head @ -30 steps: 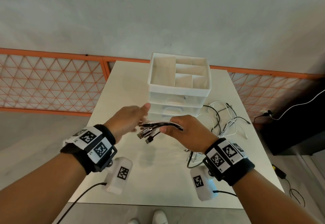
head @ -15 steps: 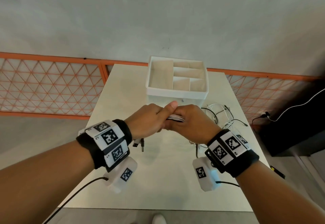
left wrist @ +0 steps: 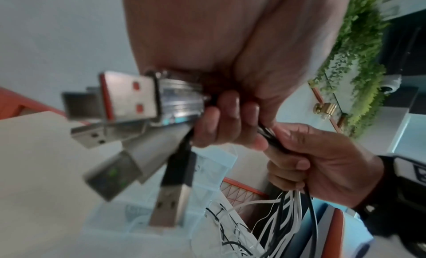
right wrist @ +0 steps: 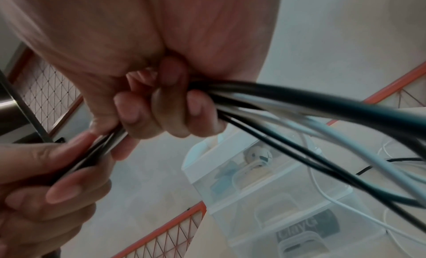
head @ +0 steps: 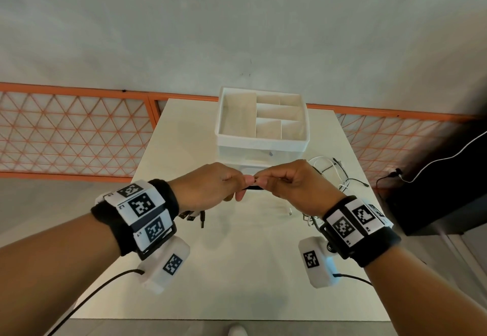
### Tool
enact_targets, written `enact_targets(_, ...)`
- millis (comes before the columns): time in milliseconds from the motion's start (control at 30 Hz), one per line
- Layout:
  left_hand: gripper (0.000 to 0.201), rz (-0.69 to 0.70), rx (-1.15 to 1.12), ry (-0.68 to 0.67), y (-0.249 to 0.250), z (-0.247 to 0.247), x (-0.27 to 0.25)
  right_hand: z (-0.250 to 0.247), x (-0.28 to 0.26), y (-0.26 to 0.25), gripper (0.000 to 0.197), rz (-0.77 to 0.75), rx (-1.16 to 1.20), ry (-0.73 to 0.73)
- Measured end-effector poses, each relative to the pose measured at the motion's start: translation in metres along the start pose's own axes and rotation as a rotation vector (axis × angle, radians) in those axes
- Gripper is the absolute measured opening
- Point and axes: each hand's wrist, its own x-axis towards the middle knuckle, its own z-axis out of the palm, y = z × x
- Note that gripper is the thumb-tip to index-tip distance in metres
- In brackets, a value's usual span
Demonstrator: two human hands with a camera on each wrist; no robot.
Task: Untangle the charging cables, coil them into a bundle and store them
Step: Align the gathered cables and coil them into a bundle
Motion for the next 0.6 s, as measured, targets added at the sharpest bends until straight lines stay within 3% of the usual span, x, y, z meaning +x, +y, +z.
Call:
enact_targets(133,0.052,0.006,0.020,0.064,0.000,-0.002,0.000,0.001,0.002,0.001,0.021,0.026,-0.061,0.024)
enact_targets(300,0.051,0.053,-0.051,0.180,-0.007,-0.012,-0.005,-0.012,0.000,0.010,0.048,0.179,0.095,-0.056)
enact_targets(500,0.047,0.085,-0.218,0.231,-0.008,-0.017,-0.007,-0.026,-0.005,0.014,0.037,0.148,0.433,0.009)
enact_targets(600,0.046,0.101,-0.420,0.304,-0.005,-0.020,-0.005,-0.023,-0.004,0.003,0.036,0.041,0.483,0.146)
